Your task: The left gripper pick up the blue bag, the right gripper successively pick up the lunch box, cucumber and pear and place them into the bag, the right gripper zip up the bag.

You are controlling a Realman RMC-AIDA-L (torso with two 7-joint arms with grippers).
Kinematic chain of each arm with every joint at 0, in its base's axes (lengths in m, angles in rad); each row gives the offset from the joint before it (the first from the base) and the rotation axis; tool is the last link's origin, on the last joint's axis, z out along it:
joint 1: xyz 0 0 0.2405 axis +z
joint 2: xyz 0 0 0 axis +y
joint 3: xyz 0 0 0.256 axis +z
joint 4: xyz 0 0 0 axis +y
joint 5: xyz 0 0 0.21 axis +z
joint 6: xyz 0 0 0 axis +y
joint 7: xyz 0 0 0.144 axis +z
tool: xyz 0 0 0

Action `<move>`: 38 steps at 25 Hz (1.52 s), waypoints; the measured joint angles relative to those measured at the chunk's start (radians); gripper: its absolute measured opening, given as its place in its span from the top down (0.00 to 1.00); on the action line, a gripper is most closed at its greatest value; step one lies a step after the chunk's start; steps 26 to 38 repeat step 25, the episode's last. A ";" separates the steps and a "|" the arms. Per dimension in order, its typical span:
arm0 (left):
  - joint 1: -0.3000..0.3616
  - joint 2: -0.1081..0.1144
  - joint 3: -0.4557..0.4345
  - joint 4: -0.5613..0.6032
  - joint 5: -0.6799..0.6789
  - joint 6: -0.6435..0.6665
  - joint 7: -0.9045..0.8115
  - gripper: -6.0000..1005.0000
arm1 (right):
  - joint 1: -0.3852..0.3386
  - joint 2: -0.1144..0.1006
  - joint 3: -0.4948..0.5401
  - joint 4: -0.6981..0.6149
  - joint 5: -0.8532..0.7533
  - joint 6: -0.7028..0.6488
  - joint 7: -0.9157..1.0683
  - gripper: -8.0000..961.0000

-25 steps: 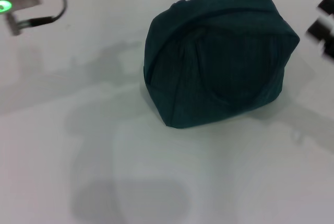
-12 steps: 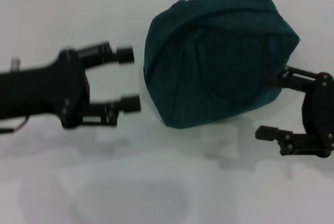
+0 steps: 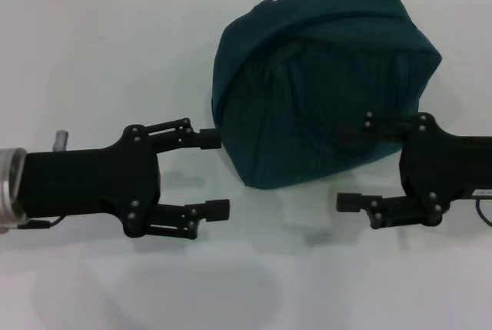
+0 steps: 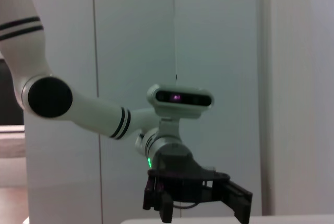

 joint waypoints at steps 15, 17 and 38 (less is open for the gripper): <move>-0.006 0.004 -0.004 -0.004 0.018 -0.011 0.013 0.12 | 0.006 0.012 -0.002 0.001 -0.021 0.024 0.002 0.19; -0.006 0.006 -0.008 -0.004 0.017 -0.011 0.012 0.12 | 0.006 0.019 -0.001 -0.002 -0.036 0.025 0.002 0.19; -0.009 0.009 -0.017 -0.018 0.017 -0.011 0.009 0.12 | 0.005 0.028 0.000 -0.004 -0.049 0.032 0.001 0.19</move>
